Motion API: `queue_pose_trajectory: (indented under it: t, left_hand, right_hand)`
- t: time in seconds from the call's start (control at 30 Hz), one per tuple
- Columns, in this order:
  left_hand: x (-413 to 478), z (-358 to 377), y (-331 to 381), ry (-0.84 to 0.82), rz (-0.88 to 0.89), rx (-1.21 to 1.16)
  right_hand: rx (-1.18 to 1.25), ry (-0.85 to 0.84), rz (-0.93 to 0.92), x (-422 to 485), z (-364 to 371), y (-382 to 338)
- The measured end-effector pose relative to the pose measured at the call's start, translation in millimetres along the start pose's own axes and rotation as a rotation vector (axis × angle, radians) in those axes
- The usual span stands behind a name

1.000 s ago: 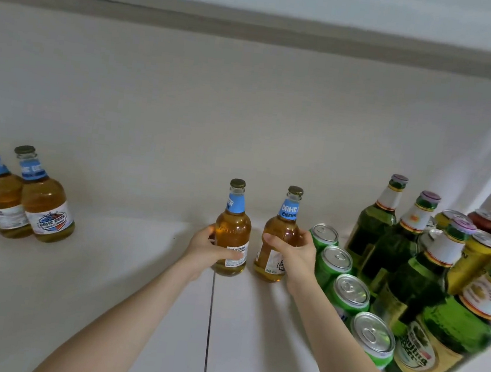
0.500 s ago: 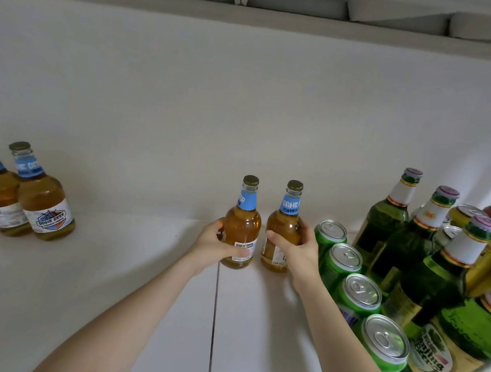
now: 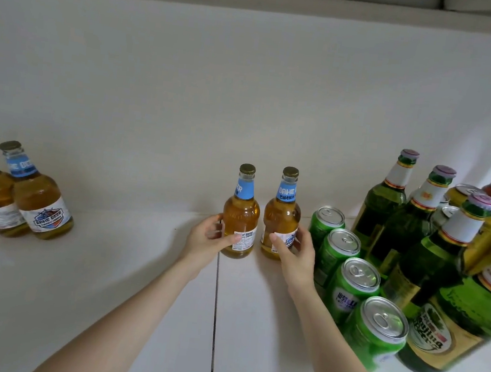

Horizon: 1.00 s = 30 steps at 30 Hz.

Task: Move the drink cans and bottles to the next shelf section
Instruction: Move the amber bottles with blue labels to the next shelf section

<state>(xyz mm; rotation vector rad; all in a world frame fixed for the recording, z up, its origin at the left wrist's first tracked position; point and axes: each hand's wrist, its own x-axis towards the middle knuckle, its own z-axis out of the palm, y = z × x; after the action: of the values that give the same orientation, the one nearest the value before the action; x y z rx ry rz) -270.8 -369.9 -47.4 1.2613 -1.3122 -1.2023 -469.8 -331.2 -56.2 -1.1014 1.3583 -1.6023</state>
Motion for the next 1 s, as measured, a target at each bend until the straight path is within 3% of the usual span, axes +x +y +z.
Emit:
queue_pose_trajectory:
  t: [1.0]
  left_hand:
    - [19, 21, 0, 0.032, 0.010, 0.011]
  right_hand:
    - [-0.030, 0.020, 0.055, 21, 1, 4]
